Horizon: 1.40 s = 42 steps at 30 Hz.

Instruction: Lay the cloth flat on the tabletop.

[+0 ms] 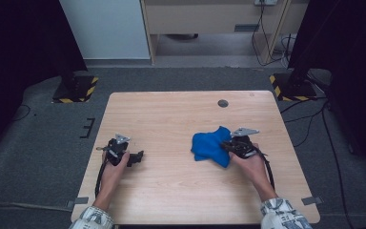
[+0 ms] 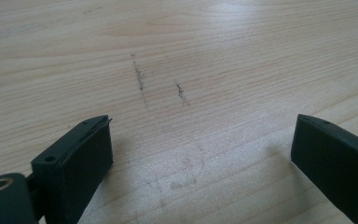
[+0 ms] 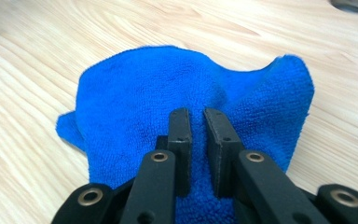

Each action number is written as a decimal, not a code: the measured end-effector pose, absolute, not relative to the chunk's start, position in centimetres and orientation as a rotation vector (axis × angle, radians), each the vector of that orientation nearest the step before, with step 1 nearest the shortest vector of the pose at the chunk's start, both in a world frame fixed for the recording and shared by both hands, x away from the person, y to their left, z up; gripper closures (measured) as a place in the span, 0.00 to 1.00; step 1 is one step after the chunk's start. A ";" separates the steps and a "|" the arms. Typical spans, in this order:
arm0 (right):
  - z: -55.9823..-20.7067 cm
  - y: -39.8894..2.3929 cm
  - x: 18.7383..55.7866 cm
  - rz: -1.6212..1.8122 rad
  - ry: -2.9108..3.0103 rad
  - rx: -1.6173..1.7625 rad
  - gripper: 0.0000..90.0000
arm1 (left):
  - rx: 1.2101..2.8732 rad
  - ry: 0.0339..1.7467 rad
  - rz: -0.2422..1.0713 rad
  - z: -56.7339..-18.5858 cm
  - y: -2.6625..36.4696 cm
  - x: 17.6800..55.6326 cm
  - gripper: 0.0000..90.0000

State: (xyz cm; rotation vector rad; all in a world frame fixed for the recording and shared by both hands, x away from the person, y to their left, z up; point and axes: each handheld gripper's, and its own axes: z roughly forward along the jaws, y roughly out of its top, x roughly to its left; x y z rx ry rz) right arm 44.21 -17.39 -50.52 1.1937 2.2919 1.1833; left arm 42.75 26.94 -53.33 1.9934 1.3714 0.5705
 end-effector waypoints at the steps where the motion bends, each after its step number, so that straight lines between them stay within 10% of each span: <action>1: -50.4 -16.8 44.2 1.193 2.301 1.177 0.91 | 1.989 1.371 0.573 -53.3 27.0 42.7 0.06; 25: -50.1 -8.6 42.6 1.284 2.397 1.065 0.90 | 1.955 1.353 0.575 -52.7 27.0 42.8 0.08; 35: -48.5 -8.6 42.9 1.214 2.398 1.029 0.47 | 1.956 1.337 0.572 -52.5 26.5 42.6 0.09; 42: -47.9 -8.9 45.5 1.109 2.363 1.064 0.51 | 1.962 1.317 0.570 -52.2 25.9 42.8 0.09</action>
